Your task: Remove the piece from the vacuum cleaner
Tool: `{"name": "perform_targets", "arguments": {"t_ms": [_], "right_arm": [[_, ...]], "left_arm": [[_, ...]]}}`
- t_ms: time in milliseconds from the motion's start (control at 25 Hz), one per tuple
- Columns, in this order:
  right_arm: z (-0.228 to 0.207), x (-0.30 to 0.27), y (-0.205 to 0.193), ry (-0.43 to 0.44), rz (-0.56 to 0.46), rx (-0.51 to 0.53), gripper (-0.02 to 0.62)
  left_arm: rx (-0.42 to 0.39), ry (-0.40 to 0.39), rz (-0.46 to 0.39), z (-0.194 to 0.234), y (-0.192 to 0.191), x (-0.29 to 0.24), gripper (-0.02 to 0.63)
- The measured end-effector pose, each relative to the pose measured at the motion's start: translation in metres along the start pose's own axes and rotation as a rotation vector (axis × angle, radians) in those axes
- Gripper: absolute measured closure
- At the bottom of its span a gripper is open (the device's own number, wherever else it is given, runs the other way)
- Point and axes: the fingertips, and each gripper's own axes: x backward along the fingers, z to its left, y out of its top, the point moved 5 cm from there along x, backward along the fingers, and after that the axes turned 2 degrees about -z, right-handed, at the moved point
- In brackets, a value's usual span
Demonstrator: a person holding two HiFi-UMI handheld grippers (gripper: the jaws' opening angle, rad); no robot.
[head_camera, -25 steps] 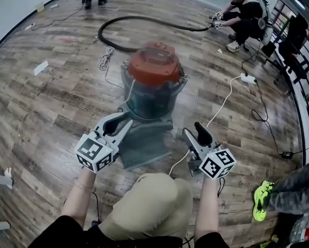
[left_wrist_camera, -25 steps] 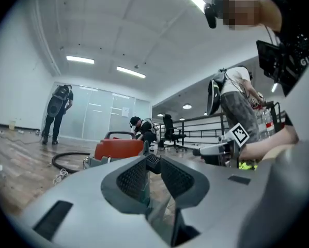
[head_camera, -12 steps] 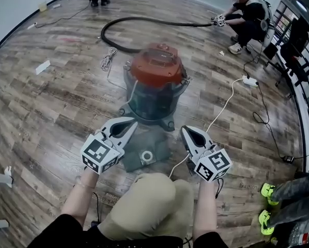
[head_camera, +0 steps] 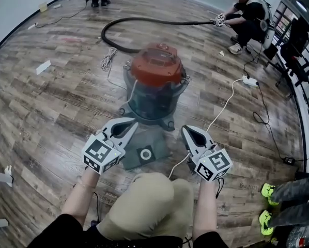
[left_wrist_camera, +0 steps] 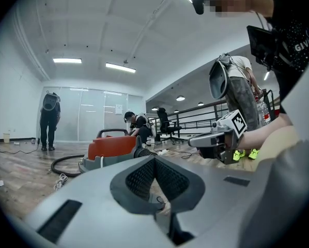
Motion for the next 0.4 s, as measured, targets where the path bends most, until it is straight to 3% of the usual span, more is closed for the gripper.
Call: {"name": "perform_targets", "arguments": {"t_ms": [400], "right_arm": [[0.007, -0.005, 0.001, 0.023, -0.010, 0.000, 0.586]], "left_arm": [[-0.005, 0.019, 0.014, 0.004, -0.004, 0.013, 0.598]]}}
